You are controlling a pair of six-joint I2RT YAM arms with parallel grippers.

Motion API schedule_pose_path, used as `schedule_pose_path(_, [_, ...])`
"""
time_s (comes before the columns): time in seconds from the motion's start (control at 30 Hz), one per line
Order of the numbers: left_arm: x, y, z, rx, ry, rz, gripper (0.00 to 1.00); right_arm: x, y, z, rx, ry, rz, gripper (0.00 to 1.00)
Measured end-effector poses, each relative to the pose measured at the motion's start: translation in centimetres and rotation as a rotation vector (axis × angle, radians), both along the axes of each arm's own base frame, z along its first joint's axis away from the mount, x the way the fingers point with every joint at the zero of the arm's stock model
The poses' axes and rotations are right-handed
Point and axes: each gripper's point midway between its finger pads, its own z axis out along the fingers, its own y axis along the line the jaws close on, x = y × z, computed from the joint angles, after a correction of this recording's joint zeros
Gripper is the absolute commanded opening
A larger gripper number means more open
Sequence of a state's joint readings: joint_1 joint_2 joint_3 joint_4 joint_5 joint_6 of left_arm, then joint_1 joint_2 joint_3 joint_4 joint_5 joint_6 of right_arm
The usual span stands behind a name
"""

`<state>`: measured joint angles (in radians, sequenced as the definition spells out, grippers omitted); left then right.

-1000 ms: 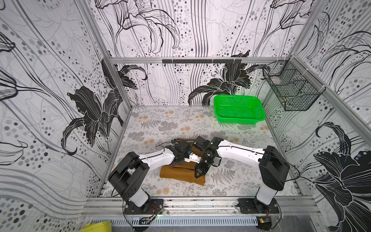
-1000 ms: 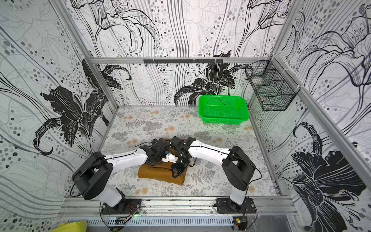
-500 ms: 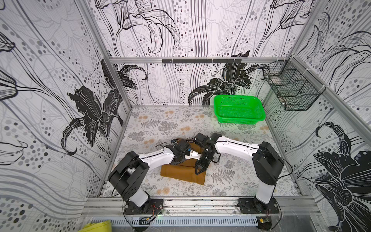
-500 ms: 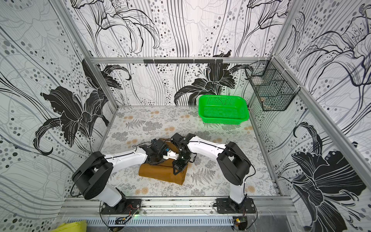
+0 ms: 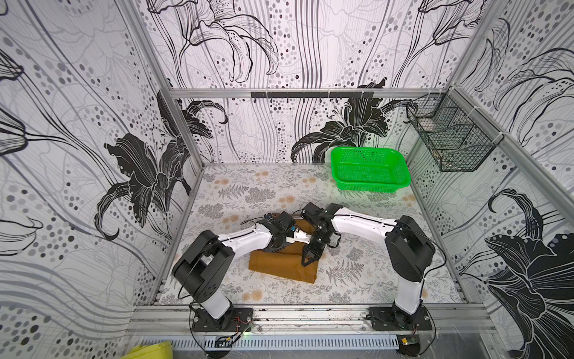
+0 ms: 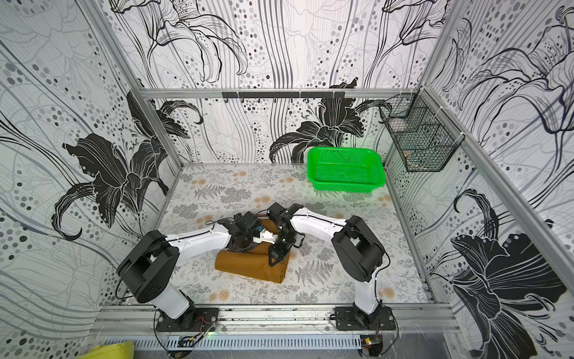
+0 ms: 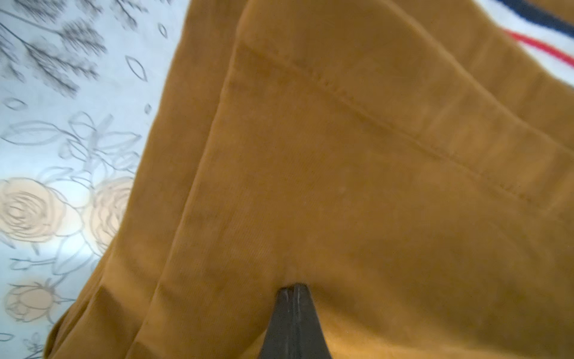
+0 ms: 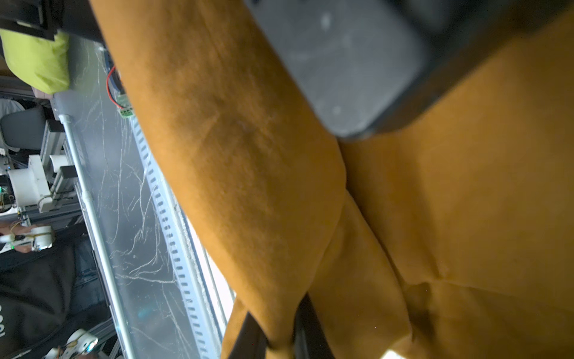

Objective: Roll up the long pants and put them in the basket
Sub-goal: Roll the long pant at the center of the board.

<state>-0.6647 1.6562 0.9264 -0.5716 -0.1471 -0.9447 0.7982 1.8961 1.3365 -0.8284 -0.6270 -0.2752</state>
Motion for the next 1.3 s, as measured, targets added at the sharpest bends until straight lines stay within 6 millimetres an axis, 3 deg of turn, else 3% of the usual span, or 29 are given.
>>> schedule_pose_path(0.4, [2.5, 1.1, 0.6, 0.175, -0.012, 0.033, 0.0, 1.5, -0.3, -0.6, 0.04, -0.02, -0.119, 0.0])
schedule_pose_path(0.7, [3.6, 1.4, 1.5, 0.201, -0.078, 0.067, 0.0, 2.0, -0.8, -0.3, 0.046, -0.073, -0.175, 0.0])
schedule_pose_path(0.8, [3.8, 2.4, 1.8, 0.192, -0.098, 0.102, 0.0, 2.3, -0.8, -0.3, 0.041, -0.075, -0.195, 0.0])
schedule_pose_path(1.07, [4.9, 4.6, 4.5, 0.193, -0.175, 0.168, 0.0, 2.6, -0.9, -0.4, 0.026, -0.076, -0.225, 0.0])
schedule_pose_path(1.3, [7.6, 4.6, 6.3, 0.177, -0.237, 0.186, 0.0, 2.5, -0.8, -0.4, 0.022, -0.082, -0.222, 0.0])
